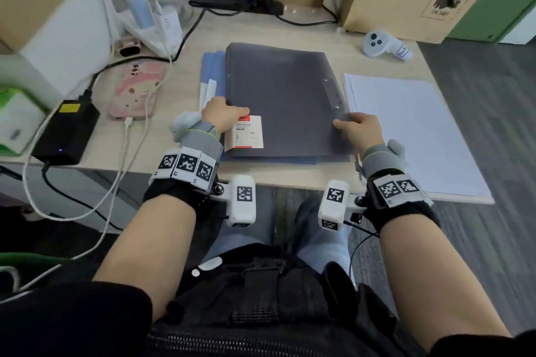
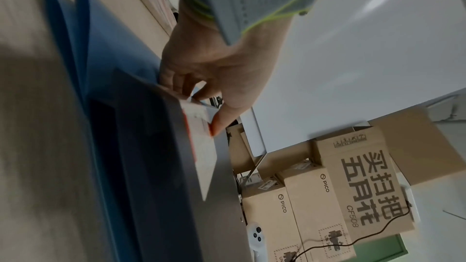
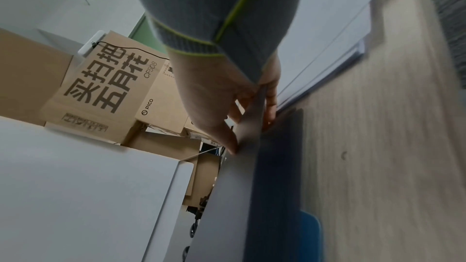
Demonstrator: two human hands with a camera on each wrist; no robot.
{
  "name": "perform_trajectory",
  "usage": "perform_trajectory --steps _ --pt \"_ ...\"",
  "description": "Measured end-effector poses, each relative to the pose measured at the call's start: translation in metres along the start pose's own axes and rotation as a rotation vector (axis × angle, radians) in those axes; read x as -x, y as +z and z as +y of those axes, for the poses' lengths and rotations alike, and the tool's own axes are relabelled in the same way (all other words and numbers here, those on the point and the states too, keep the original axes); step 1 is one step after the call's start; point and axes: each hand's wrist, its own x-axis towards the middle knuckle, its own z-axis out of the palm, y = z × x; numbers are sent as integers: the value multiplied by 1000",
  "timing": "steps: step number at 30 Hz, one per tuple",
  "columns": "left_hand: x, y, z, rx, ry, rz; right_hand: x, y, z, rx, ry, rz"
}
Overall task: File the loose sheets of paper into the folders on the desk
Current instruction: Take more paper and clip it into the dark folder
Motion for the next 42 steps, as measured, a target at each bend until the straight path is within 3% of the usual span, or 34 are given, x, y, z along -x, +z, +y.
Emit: perform_trajectory --steps 10,13,16,19,22,25,27,34,37,42 --pt "14 -13 26 -326 -29 60 -3 9 2 -53 37 -89" --pt "17 -3 39 -532 -28 68 1 1 -5 -49 12 -62" --pt "23 10 62 -634 62 82 -1 -16 -10 -47 -43 24" --pt "27 30 84 -528 230 35 -4 -41 -9 -33 -62 113" --pt "35 60 102 -235 374 -152 -7 -72 6 31 -9 199" --pt "48 93 114 -85 350 -379 -10 -96 26 109 84 270" --pt "54 116 117 -49 308 -457 -10 -110 40 170 145 297" --pt "49 160 115 -3 159 -453 -14 -139 72 511 323 297" --pt "48 170 117 -12 130 -469 -14 -146 82 475 391 290" --pt "44 178 117 26 120 -403 -12 -142 84 568 247 294"
